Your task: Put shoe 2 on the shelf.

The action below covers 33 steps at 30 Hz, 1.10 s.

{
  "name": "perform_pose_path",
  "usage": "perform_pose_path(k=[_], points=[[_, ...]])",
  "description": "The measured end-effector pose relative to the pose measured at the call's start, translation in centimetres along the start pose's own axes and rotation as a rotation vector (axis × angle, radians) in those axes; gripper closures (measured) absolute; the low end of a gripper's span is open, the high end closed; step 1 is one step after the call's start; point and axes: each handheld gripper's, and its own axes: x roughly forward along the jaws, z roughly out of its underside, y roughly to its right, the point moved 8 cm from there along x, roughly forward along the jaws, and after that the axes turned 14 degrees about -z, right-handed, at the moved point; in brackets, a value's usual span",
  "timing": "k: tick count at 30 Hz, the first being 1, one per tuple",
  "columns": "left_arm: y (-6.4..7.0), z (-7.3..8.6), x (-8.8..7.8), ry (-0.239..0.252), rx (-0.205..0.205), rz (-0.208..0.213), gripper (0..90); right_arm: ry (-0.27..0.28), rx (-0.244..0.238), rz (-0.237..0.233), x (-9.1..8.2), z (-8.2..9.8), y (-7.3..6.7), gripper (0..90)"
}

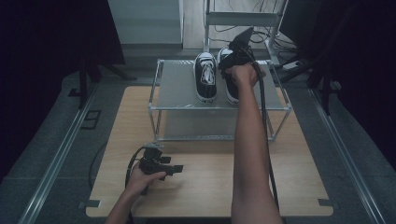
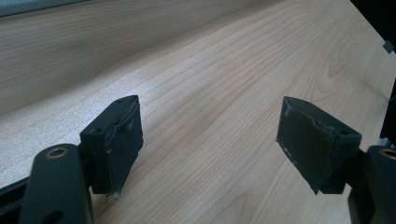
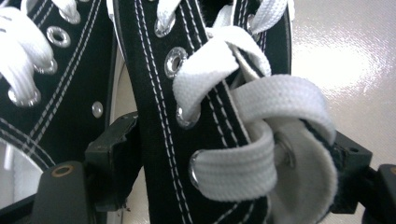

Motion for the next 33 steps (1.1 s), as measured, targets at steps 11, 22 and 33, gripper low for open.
perform_pose_path(k=[11,22,33], points=[[-0.3,0.0,-0.2,0.007,-0.011,0.006,23.1,0.007,0.065,0.024,1.1,-0.8,-0.4,20.4],[-0.1,0.0,-0.2,0.008,-0.001,0.001,23.2,0.025,0.108,0.021,1.6,-0.7,-0.5,18.7],[-0.1,0.0,-0.2,0.004,0.001,-0.002,23.2,0.059,0.077,0.038,1.2,-0.9,-0.6,24.1]])
